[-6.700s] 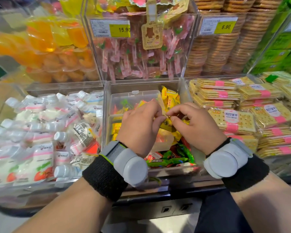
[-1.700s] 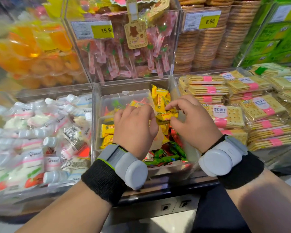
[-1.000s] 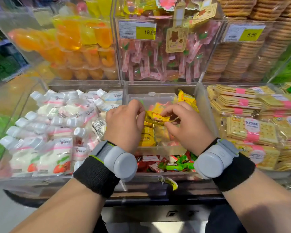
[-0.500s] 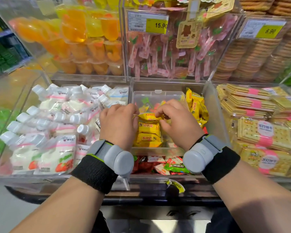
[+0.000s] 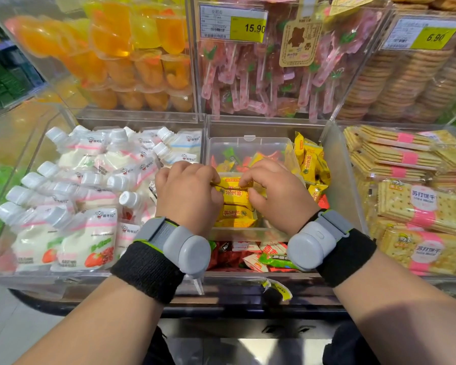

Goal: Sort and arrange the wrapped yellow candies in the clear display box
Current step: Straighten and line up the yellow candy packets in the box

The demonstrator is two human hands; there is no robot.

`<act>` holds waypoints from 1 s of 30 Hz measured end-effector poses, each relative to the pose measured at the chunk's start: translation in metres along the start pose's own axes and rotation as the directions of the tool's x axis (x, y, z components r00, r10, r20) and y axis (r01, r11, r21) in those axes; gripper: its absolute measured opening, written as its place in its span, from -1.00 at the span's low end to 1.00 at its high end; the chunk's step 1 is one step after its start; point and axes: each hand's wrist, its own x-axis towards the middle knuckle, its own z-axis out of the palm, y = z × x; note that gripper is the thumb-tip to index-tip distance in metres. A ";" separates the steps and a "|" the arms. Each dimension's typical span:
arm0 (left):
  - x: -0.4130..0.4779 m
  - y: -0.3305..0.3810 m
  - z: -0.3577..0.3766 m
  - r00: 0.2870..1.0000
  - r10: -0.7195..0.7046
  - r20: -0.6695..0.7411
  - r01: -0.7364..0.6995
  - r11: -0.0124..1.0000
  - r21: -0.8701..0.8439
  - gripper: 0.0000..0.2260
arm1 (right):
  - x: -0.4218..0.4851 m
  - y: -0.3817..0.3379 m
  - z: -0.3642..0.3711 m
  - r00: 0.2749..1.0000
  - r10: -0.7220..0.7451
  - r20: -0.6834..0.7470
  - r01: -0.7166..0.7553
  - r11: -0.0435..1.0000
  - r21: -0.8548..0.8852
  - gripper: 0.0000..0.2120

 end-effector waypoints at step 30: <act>0.007 0.062 0.003 0.980 0.193 0.051 -0.197 0.977 0.083 -0.75 | -0.031 0.051 -0.058 0.979 0.127 -0.162 -0.120 0.991 0.056 -0.73</act>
